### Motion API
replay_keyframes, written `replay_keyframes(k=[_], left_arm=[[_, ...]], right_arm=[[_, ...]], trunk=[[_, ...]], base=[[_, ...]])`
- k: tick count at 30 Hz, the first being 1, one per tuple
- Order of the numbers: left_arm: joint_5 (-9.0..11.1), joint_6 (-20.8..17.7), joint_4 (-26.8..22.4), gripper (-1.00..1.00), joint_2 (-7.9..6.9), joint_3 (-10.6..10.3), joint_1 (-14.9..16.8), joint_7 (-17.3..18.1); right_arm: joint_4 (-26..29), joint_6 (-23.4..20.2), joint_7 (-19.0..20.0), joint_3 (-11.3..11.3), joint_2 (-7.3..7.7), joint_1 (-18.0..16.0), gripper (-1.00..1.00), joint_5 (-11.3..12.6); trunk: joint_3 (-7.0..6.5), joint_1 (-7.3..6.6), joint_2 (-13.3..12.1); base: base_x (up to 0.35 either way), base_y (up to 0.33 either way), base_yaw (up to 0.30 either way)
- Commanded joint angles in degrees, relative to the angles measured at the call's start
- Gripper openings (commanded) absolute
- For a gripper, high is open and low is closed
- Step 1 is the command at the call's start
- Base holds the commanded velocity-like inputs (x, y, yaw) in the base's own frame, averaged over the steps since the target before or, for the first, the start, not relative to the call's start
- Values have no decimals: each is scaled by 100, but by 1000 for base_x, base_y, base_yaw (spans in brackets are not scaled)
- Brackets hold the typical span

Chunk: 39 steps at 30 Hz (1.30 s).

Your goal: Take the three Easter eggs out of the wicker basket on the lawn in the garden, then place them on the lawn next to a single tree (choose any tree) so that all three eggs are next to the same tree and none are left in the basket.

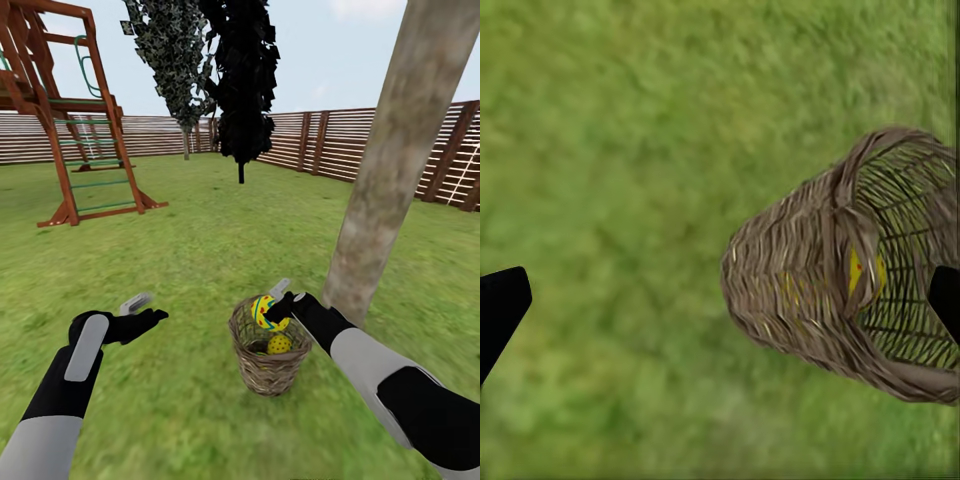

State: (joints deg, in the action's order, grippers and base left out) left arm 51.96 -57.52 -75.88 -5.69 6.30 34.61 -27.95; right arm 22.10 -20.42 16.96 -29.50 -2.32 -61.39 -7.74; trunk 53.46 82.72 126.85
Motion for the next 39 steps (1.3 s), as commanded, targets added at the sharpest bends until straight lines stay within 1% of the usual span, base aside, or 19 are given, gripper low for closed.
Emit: replay_keyframes(k=[1,17,19,21,22,24,26,29,33,37,38,39], left_arm=[[60,-14,-6,100,-2,5,2,-53],[64,-20,-6,100,-11,20,2,-62],[67,-17,-8,100,-11,19,2,-62],[66,-20,-11,100,-11,17,2,-62],[68,-20,-20,100,-11,18,2,-62],[68,-22,-42,100,-13,13,2,-66],[69,-22,-67,100,-17,12,2,-69],[69,-17,-61,100,-19,12,2,-67],[69,-14,-59,100,-20,12,2,-67],[65,-14,-48,100,-20,12,2,-68],[67,-14,-44,100,-20,12,2,-66],[67,-14,-36,100,-20,12,2,-68]], right_arm=[[5,-23,28,-3,-4,-5,-100,-61],[-20,-23,27,-3,12,-5,-100,-58],[-11,-77,32,1,42,-5,-100,-56],[47,-253,35,9,82,-8,-100,-60],[88,-290,35,21,130,-11,-100,-61],[110,-398,37,144,171,-13,-100,-60],[221,-737,43,268,185,-14,-100,-68],[432,-934,52,308,258,-14,-100,-63],[574,-1241,54,317,275,-14,-100,-64],[610,-1270,68,365,449,-14,-100,-61],[615,-1271,70,449,488,-14,-100,-61],[619,-1270,71,681,559,-14,-100,-64]], trunk=[[0,-1,2],[-79,-1,2],[-87,-1,2],[-95,-1,2],[-100,-1,2],[-109,-1,2],[-118,-1,2],[-130,-1,2],[-144,-1,2],[-146,-1,2],[-146,-1,2],[-146,-1,2]], base=[[0,275,-257],[0,275,-258],[0,275,-271],[0,256,-272],[0,90,-272],[0,26,-270],[0,4,-264],[0,1,-232],[0,0,-144],[0,0,-10],[0,0,0],[0,0,0]])
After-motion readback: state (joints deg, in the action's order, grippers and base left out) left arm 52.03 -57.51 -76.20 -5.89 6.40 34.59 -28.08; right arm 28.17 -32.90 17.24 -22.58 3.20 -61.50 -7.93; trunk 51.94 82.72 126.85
